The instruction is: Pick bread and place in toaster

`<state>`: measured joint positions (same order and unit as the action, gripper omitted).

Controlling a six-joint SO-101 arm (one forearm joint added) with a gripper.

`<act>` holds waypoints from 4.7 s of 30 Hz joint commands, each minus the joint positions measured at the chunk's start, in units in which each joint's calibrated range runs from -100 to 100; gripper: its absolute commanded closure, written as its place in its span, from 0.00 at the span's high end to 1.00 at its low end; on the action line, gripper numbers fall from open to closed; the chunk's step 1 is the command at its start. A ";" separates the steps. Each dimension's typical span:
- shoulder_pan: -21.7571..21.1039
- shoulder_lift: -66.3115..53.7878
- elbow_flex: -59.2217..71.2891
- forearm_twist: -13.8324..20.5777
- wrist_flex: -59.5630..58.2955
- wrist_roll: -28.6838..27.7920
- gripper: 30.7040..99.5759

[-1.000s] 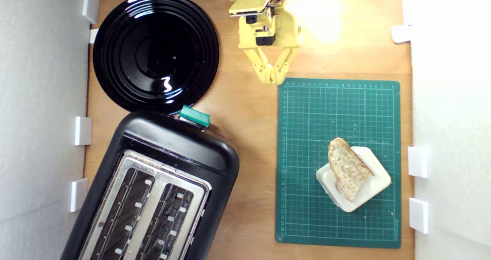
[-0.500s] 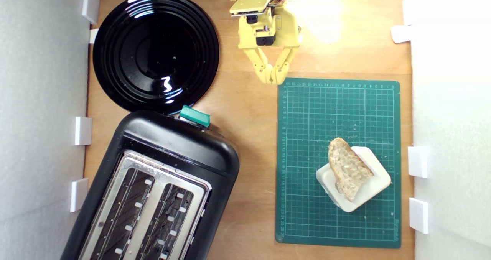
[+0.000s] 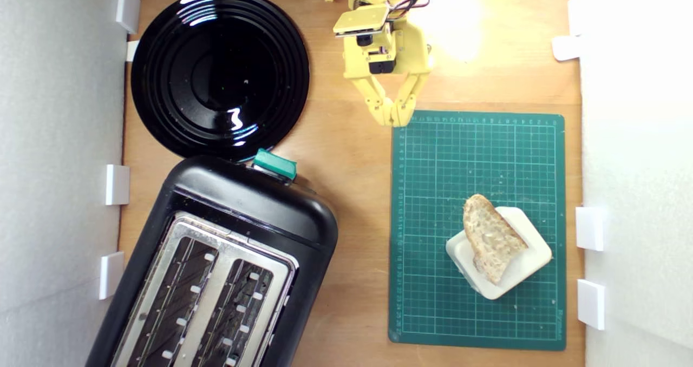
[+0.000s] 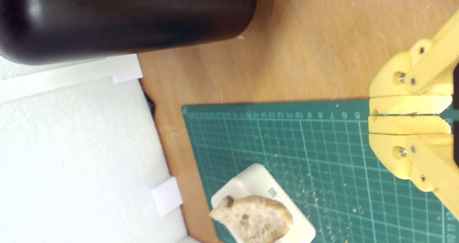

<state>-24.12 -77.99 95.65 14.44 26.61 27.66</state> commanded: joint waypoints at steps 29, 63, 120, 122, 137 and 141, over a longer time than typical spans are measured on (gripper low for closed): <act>5.26 49.04 -10.18 10.58 -57.24 -28.63 0.30; 6.63 59.52 -10.45 9.86 -63.73 -28.94 0.83; 1.48 71.00 -24.52 1.52 -64.32 -33.86 0.96; 1.48 72.17 -25.98 1.52 -64.41 -33.86 0.96; 0.11 81.07 -35.87 1.43 -64.41 -33.86 0.96; -0.30 83.32 -38.23 1.34 -64.41 -33.86 0.96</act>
<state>-23.57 5.08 61.44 16.30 -35.93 -6.44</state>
